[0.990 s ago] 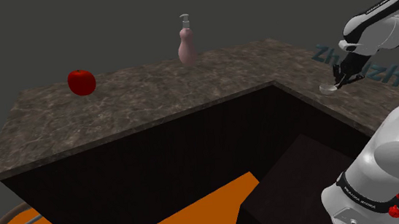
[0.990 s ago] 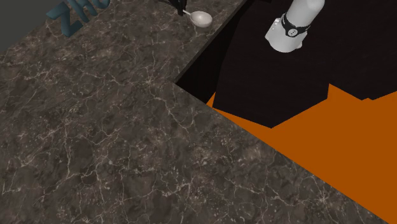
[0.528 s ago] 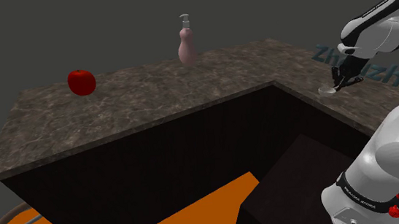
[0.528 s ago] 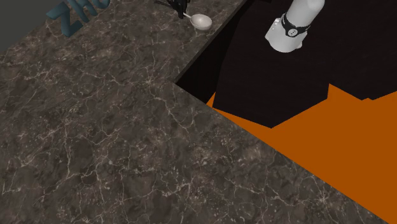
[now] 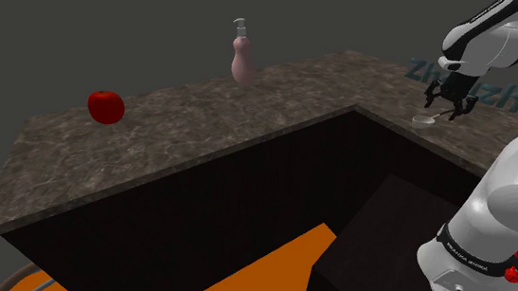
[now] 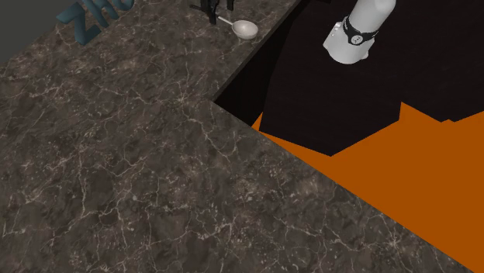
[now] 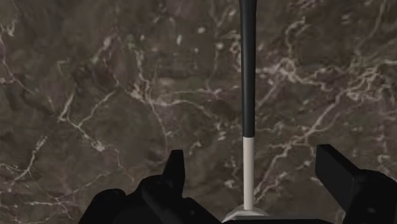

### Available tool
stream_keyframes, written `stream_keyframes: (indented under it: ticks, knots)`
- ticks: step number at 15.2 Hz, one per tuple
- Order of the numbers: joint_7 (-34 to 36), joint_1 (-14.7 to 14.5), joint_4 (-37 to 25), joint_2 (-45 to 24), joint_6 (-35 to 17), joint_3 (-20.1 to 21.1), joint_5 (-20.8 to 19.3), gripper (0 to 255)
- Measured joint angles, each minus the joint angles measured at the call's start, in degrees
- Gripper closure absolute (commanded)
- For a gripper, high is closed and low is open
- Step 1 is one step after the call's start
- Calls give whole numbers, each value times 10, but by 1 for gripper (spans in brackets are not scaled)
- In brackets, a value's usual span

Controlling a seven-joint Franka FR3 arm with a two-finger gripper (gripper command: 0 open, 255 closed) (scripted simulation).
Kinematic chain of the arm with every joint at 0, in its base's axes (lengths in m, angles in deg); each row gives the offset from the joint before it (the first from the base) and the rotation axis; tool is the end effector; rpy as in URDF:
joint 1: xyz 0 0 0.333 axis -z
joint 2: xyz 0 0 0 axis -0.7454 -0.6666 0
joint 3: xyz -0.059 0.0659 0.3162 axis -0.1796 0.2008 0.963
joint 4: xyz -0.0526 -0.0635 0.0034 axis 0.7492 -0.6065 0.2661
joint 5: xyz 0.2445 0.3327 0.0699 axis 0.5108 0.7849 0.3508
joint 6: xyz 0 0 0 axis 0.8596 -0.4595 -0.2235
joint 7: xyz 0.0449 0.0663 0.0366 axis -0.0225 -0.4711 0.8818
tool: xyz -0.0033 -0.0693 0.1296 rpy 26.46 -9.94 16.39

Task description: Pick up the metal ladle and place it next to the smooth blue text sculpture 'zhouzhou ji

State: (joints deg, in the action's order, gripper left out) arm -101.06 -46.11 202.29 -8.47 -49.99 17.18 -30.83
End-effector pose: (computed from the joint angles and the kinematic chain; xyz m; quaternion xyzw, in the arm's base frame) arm 0.2138 -0.4702 0.3039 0.7886 0.6121 0.0453 0.0373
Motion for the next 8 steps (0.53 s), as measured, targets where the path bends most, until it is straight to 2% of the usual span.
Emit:
stream_keyframes:
  ticks: [4, 8]
  knots:
    - [53, 35, -19, 66, 59, 42, -69, 0]
    - [61, 43, -29, 78, 78, 50, -81, 0]
